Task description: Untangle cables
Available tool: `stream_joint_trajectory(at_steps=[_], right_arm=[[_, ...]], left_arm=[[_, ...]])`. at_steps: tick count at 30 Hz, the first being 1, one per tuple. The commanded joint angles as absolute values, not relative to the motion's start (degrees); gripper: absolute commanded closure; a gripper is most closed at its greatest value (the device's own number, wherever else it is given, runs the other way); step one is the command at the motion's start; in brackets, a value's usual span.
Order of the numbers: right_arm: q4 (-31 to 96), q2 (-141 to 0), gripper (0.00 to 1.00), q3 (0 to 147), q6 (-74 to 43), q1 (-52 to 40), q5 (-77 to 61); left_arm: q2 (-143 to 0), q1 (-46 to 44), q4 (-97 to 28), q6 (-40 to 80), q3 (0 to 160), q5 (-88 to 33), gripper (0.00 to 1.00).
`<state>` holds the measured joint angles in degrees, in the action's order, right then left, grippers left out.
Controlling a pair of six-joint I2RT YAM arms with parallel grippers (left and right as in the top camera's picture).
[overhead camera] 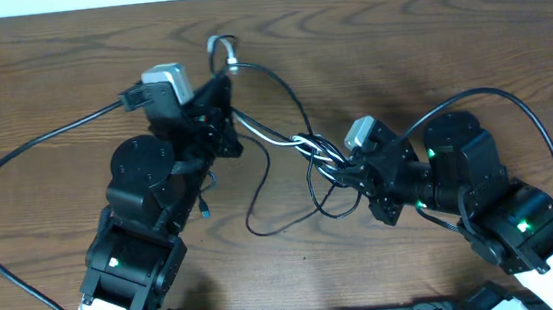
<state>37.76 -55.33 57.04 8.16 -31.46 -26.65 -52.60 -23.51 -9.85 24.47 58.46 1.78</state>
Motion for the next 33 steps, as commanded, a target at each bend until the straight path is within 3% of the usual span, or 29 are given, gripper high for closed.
stream_joint_trajectory(at_steps=[1, 5, 11, 15, 20, 24, 27, 28, 30, 32, 33], right_arm=[[40.18, -53.52, 0.99, 56.40, 8.16, -31.53, -25.41], [39.70, -52.77, 0.99, 56.40, 5.78, -31.53, -22.61], [40.75, -52.71, 0.99, 56.40, 0.25, -31.29, -14.94], [40.73, -52.71, 0.99, 56.40, -3.77, -30.28, -10.98], [40.71, -52.71, 0.99, 56.40, -4.80, -29.23, -10.63], [40.64, -52.71, 0.99, 56.40, -5.78, -29.19, -10.66], [40.69, -52.71, 0.99, 56.40, -5.76, -29.17, -10.63], [40.69, -52.71, 0.99, 56.40, -5.76, -29.17, -10.63], [40.75, -52.71, 0.99, 56.40, -5.76, -29.17, -10.61], [40.97, -52.71, 0.99, 56.40, -5.76, -29.17, -10.59], [41.08, -52.71, 0.99, 56.40, -5.76, -29.12, -10.57]], left_arm=[[-50.85, -21.50, -11.42, 26.13, 59.48, 23.51, 0.92], [-50.96, -21.50, -17.91, 26.26, 59.48, 25.19, 0.92], [-50.92, -21.47, -28.84, 33.43, 59.48, 51.94, 0.92], [-50.37, -21.47, -31.18, 36.21, 59.48, 58.57, 0.92], [-50.30, -21.50, -32.84, 44.07, 59.48, 51.66, 0.92], [-51.18, -21.50, -34.39, 54.13, 59.48, 33.34, 0.92], [-53.34, -21.50, -32.42, 52.36, 59.48, 21.78, 0.92], [-54.39, -21.50, -31.75, 49.71, 59.48, 20.18, 0.89], [-55.96, -21.52, -31.20, 47.07, 59.48, 19.73, 0.55], [-57.52, -21.54, -31.27, 46.96, 59.48, 19.70, 0.53], [-57.89, -21.54, -31.22, 46.96, 59.48, 19.70, 0.58]])
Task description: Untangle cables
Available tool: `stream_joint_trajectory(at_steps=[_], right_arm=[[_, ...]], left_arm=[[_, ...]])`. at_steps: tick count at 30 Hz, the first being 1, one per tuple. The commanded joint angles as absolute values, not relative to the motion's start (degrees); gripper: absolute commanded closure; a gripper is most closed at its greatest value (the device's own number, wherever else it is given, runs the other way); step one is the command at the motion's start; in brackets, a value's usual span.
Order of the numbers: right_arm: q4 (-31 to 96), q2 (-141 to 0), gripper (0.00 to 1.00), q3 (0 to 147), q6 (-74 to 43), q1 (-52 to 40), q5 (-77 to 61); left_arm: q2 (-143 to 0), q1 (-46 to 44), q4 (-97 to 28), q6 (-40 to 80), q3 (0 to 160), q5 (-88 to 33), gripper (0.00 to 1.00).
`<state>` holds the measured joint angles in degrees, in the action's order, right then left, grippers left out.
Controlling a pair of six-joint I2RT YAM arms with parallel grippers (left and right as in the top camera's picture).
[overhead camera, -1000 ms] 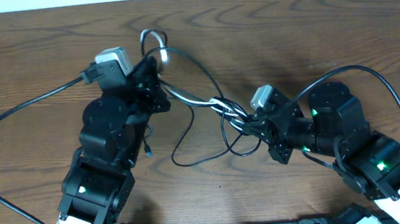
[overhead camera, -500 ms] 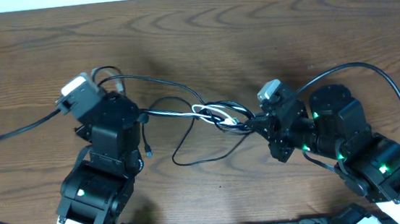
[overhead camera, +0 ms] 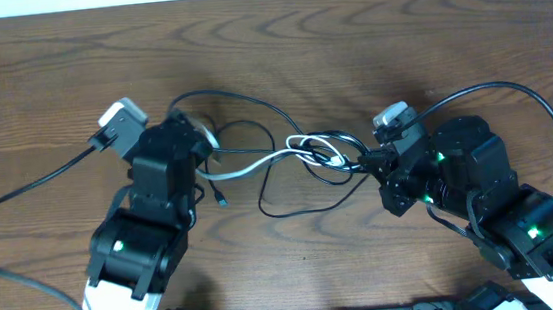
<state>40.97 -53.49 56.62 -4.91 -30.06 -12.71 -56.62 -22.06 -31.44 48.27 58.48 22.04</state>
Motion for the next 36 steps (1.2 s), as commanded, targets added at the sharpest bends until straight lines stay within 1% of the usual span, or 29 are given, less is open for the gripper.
stream_joint_trajectory(at_steps=[1, 2, 3, 6, 7, 8, 9, 10, 11, 12, 13, 14, 15, 19, 22, 26, 30, 31, 32, 33, 34, 35, 36], right_arm=[[41.28, -52.71, 0.99, 56.40, -5.76, -29.02, -10.57], [41.54, -52.71, 0.99, 56.40, -5.76, -28.86, -10.61], [41.87, -52.71, 0.99, 56.40, -5.76, -28.73, -10.61], [42.00, -52.69, 0.99, 56.40, -5.91, -28.69, -10.90], [41.85, -52.62, 0.99, 56.40, -6.20, -28.71, -11.09], [41.56, -52.49, 0.99, 56.40, -6.35, -28.71, -11.53], [41.08, -52.36, 0.99, 56.40, -6.37, -28.71, -12.49], [40.05, -52.14, 0.99, 56.40, -6.35, -28.69, -14.24], [38.65, -51.99, 0.99, 56.40, -6.33, -28.71, -16.51], [37.26, -51.99, 0.99, 56.40, -6.33, -28.69, -18.61], [35.35, -52.01, 0.99, 56.40, -6.09, -28.69, -21.67], [33.80, -52.01, 0.99, 56.40, -5.91, -28.71, -23.90], [31.97, -52.01, 0.99, 56.40, -5.93, -28.71, -26.24], [25.23, -51.99, 0.99, 56.40, -5.93, -28.69, -32.14], [20.10, -51.72, 0.99, 56.40, -5.93, -28.69, -35.14], [12.49, -51.31, 0.99, 56.40, -5.96, -28.69, -38.28], [11.55, -51.31, 0.99, 56.40, -5.93, -28.69, -36.27], [11.60, -51.33, 0.99, 56.40, -5.96, -28.69, -35.73], [11.57, -51.35, 0.99, 56.40, -5.96, -28.69, -35.22], [11.55, -51.35, 0.99, 56.40, -5.96, -28.69, -34.59], [11.53, -51.35, 0.99, 56.40, -5.96, -28.69, -33.82], [11.57, -51.35, 0.99, 56.40, -6.00, -28.69, -32.25], [11.68, -51.35, 0.99, 56.40, -6.37, -28.69, -30.63]], left_arm=[[-58.33, -21.54, -30.96, 46.98, 59.48, 19.70, 0.69], [-58.50, -21.54, -30.74, 46.98, 59.48, 19.75, 0.87], [-58.65, -21.54, -30.52, 47.03, 59.48, 20.01, 0.92], [-58.76, -21.52, -29.21, 47.27, 59.48, 20.36, 0.92], [-58.78, -21.54, -28.99, 48.21, 59.48, 20.14, 0.85], [-58.83, -21.54, -29.04, 49.23, 59.48, 19.57, 0.71], [-58.87, -21.54, -29.08, 49.60, 59.48, 18.04, 0.64], [-59.07, -21.56, -29.06, 49.58, 59.48, 16.03, 0.61], [-59.31, -21.54, -29.06, 49.60, 59.48, 12.88, 0.62], [-59.68, -21.56, -29.02, 49.60, 59.48, 10.37, 0.67], [-60.29, -21.56, -28.88, 49.60, 59.48, 7.20, 0.77], [-61.04, -21.56, -28.84, 49.60, 59.48, 4.54, 0.91], [-61.80, -21.56, -28.84, 49.60, 59.48, 2.44, 0.92], [-66.81, -21.61, -28.82, 49.60, 59.48, -7.99, 0.92], [-70.32, -21.63, -28.82, 49.58, 59.48, -12.73, 0.92], [-73.95, -21.67, -28.47, 49.47, 59.48, -16.47, 0.92], [-75.18, -21.65, -27.70, 46.00, 59.48, -17.32, 0.92], [-75.18, -21.65, -27.57, 44.69, 59.48, -17.30, 0.85], [-75.18, -21.65, -27.51, 43.81, 59.48, -17.32, 0.68], [-75.16, -21.65, -27.51, 43.03, 59.48, -17.34, 0.46], [-75.11, -21.65, -27.51, 42.39, 59.48, -17.34, 0.28], [-75.11, -21.65, -27.42, 41.25, 59.48, -17.34, 0.08], [-75.02, -21.58, -27.11, 39.70, 59.48, -17.39, 0.04]])
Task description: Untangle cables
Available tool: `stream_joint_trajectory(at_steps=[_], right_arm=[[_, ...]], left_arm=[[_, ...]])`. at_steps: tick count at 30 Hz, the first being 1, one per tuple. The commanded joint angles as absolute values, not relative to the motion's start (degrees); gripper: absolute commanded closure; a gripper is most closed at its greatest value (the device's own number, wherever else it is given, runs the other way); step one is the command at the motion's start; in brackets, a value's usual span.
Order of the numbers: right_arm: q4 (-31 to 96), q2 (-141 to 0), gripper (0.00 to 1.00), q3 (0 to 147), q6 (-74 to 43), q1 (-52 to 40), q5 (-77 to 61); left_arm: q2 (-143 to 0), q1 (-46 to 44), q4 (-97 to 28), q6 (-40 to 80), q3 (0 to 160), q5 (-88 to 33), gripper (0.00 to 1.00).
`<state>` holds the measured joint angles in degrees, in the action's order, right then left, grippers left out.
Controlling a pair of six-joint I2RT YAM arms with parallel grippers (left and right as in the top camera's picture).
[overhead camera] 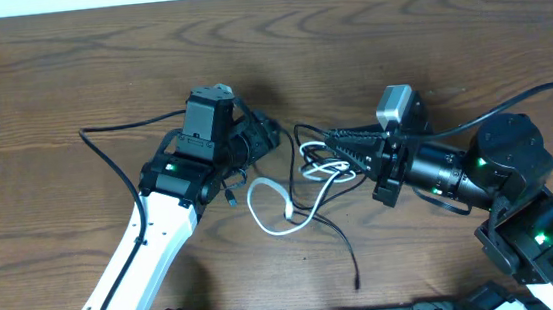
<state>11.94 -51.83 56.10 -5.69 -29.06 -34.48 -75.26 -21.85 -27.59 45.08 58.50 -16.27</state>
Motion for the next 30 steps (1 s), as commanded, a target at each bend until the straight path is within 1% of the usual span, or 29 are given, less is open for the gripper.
stream_joint_trajectory(at_steps=[1, 4, 6, 8, 10, 11, 13, 15, 17, 21, 22, 25, 28, 29, 30], right_arm=[[11.97, -51.35, 0.99, 56.40, -7.79, -28.69, -27.35], [12.16, -51.35, 0.99, 56.40, -10.20, -28.69, -22.61], [12.05, -51.35, 0.99, 56.40, -10.24, -28.69, -22.44], [11.99, -51.37, 0.99, 56.40, -10.28, -28.60, -22.02], [12.27, -51.37, 0.99, 56.40, -12.53, -28.21, -19.97], [12.82, -51.37, 0.99, 56.40, -15.59, -27.57, -18.04], [14.20, -51.37, 0.99, 56.40, -19.09, -26.20, -16.75], [15.64, -51.37, 0.99, 56.40, -21.65, -24.29, -16.93], [16.45, -51.37, 0.99, 56.40, -23.94, -22.06, -19.03], [15.62, -51.37, 0.99, 56.40, -24.10, -19.14, -26.15], [15.59, -51.31, 0.99, 56.40, -24.25, -18.68, -27.16], [16.12, -51.27, 0.99, 56.40, -24.84, -18.04, -27.57], [17.98, -51.37, 0.99, 56.40, -25.30, -17.65, -27.24], [19.40, -51.40, 0.98, 56.40, -25.32, -17.52, -26.57], [21.41, -51.40, 0.94, 56.40, -25.32, -17.41, -25.23]], left_arm=[[-74.74, -21.54, -26.37, 37.95, 59.48, -17.65, 0.04], [-73.91, -21.54, -22.74, 33.69, 59.48, -23.42, 0.04], [-73.69, -21.54, -20.01, 31.51, 59.48, -28.38, 0.04], [-73.69, -21.54, -17.93, 25.78, 59.48, -34.37, 0.04], [-73.69, -21.54, -18.26, 20.18, 59.48, -35.38, 0.04], [-73.69, -21.54, -18.55, 18.13, 59.48, -35.38, 0.04], [-73.65, -21.21, -18.46, 16.51, 59.48, -35.42, 0.04], [-73.25, -20.38, -17.80, 16.51, 59.48, -36.12, 0.04], [-72.84, -19.53, -16.49, 15.84, 59.48, -39.42, 0.04], [-72.58, -19.40, -13.74, 9.43, 59.48, -47.53, 0.09], [-72.60, -19.51, -13.85, 8.49, 59.48, -47.66, 0.08], [-72.60, -19.68, -16.38, 4.43, 59.48, -46.94, 0.12], [-72.60, -19.68, -19.25, 4.10, 59.48, -41.91, 0.12], [-72.60, -19.68, -19.84, 4.29, 59.48, -40.45, 0.12], [-72.60, -19.68, -20.25, 5.06, 59.48, -39.75, 0.12]])
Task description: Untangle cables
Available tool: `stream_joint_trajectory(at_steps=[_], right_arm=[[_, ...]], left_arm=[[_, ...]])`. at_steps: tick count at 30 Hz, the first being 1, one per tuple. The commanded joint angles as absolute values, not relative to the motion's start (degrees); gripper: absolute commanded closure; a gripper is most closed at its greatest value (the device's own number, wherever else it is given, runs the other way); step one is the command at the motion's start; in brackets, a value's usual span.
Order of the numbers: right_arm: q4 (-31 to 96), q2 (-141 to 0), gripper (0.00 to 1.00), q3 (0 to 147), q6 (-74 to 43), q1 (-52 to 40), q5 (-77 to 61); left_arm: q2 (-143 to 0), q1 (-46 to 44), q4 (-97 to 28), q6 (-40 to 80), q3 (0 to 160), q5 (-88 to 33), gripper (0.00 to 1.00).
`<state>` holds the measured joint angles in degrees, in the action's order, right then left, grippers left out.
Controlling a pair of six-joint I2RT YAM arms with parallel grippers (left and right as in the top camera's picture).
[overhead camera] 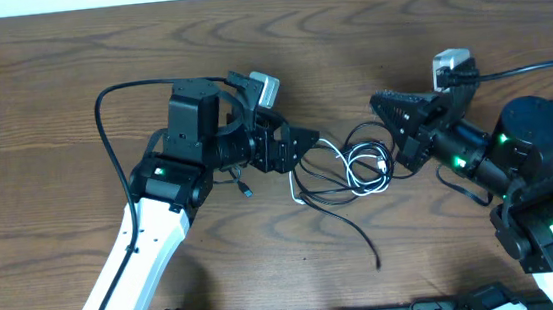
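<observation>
A white cable [355,156] and a black cable [332,192] lie knotted together at mid-table. The black one trails to a loose end [378,262] near the front. My left gripper [308,142] points right at the knot's left edge, its jaws closed where the white cable comes out. My right gripper [384,115] sits at the knot's upper right, over a black loop [363,129]. Whether it grips the loop is hidden.
A small connector end [246,190] lies under the left arm. Thick black supply cables [102,110] arc over the table on the left and on the right [540,70]. Bare wood [346,28] lies behind the arms.
The left gripper has moved right to the knot and turned. The right gripper has drawn back to the right and up. The knot has shifted right, and the white loop at lower left is gone.
First the cables stretched between both grippers, left high and right at the knot. Then the left gripper was lower with the white cable pulled straighter. Later both stood close with a white loop slack in front. Now the knot lies further right between them.
</observation>
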<state>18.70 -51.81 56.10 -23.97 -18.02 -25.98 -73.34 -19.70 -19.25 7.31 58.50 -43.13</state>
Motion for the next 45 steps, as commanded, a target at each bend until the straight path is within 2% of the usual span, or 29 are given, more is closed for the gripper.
stream_joint_trajectory(at_steps=[1, 4, 6, 8, 10, 15, 21, 26, 34, 40, 45], right_arm=[[23.46, -51.37, 0.88, 56.40, -25.69, -17.39, -23.27], [31.46, -51.83, 0.79, 56.40, -31.86, -17.34, -15.14], [37.76, -52.99, 0.69, 56.40, -38.54, -17.34, -12.19], [43.35, -54.68, 0.67, 56.40, -43.35, -17.34, -12.01], [50.19, -57.12, 0.52, 56.40, -46.37, -17.74, -12.03], [61.19, -63.48, 0.47, 56.40, -54.72, -19.07, -4.82], [60.20, -71.44, 0.38, 56.40, -62.02, -21.56, 6.17], [56.60, -79.46, 0.38, 56.40, -62.61, -23.77, 6.28], [56.23, -88.55, 0.40, 56.40, -73.41, -24.49, 4.69], [49.47, -92.62, 0.41, 56.40, -74.00, -25.98, -0.51], [48.10, -95.88, 0.40, 56.40, -81.76, -28.60, 1.30]], left_arm=[[-72.60, -19.68, -20.51, 5.93, 59.48, -39.57, 0.12], [-72.60, -19.68, -20.53, 9.10, 59.48, -39.59, 0.12], [-72.60, -19.68, -20.60, 9.08, 59.48, -39.40, 0.11], [-72.60, -19.68, -20.53, 9.08, 59.48, -38.11, 0.12], [-72.60, -19.68, -20.58, 9.08, 59.48, -36.34, 0.12], [-72.64, -19.68, -20.71, 9.08, 59.48, -36.36, 0.12], [-72.66, -19.68, -20.78, 9.08, 59.48, -36.36, 0.12], [-72.64, -19.68, -20.93, 9.08, 59.48, -36.36, 0.12], [-72.64, -19.68, -22.46, 9.06, 59.48, -36.36, 0.11], [-72.64, -19.68, -22.48, 9.06, 59.48, -36.34, 0.11], [-72.64, -19.68, -22.50, 9.06, 59.48, -36.34, 0.12]])
